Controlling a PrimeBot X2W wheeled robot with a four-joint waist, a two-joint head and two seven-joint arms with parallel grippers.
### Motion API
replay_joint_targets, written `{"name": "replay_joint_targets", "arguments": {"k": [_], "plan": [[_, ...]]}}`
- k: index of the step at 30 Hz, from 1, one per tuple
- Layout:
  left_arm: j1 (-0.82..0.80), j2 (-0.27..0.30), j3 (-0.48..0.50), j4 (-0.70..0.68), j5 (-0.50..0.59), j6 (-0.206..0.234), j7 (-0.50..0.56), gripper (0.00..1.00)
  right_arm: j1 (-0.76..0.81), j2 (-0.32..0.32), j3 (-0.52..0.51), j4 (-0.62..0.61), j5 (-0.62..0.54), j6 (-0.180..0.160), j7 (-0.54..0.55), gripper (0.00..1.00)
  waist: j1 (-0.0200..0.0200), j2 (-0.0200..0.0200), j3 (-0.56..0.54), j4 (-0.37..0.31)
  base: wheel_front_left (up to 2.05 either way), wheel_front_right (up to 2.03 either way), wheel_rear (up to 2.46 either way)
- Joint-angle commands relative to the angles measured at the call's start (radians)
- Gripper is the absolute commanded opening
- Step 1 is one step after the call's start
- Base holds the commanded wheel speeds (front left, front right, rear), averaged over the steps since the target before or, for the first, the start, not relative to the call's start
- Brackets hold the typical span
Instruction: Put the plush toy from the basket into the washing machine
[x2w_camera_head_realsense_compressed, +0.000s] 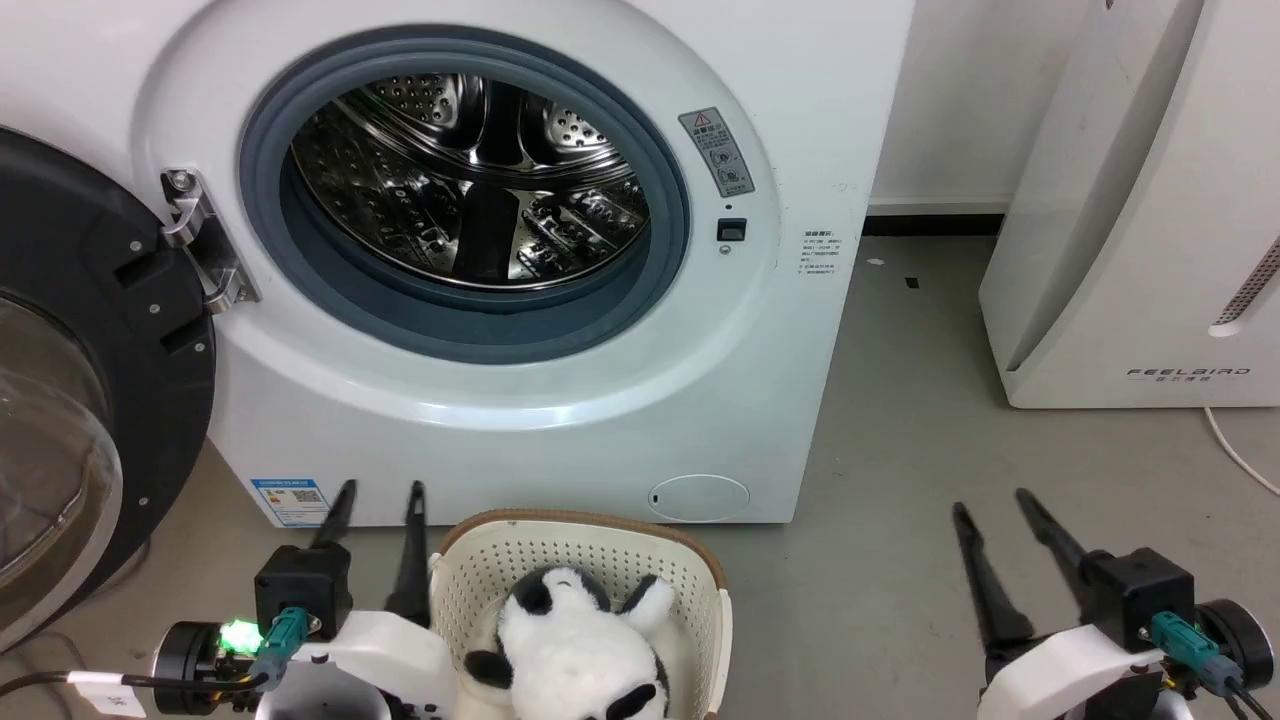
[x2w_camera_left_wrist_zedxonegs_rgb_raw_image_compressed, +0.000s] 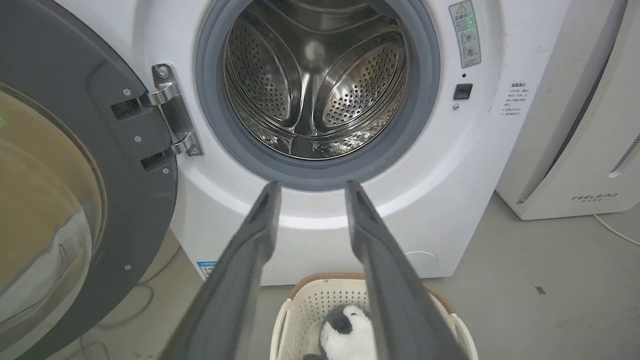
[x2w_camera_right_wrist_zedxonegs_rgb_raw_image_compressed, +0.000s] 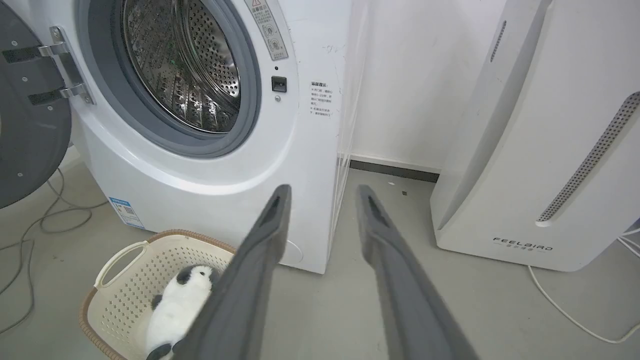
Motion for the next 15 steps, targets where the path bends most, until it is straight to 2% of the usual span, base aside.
{"name": "replay_joint_targets", "arguments": {"k": [1, 15], "plan": [[0.000, 0.000, 0.000, 0.000, -0.001, 0.001, -0.001, 1.00, 0.000, 0.000, -0.001, 0.000, 0.001, 0.000, -0.001, 1.00, 0.0000, 0.0000, 0.000, 0.000, 0.00, 0.00, 0.00], [-0.028, 0.000, -0.026, 0.040, -0.008, 0.011, -0.030, 1.00, 0.000, 0.000, -0.018, -0.011, 0.029, 0.000, -0.030, 1.00, 0.0000, 0.0000, 0.018, -0.002, 0.00, 0.00, 0.00]]}}
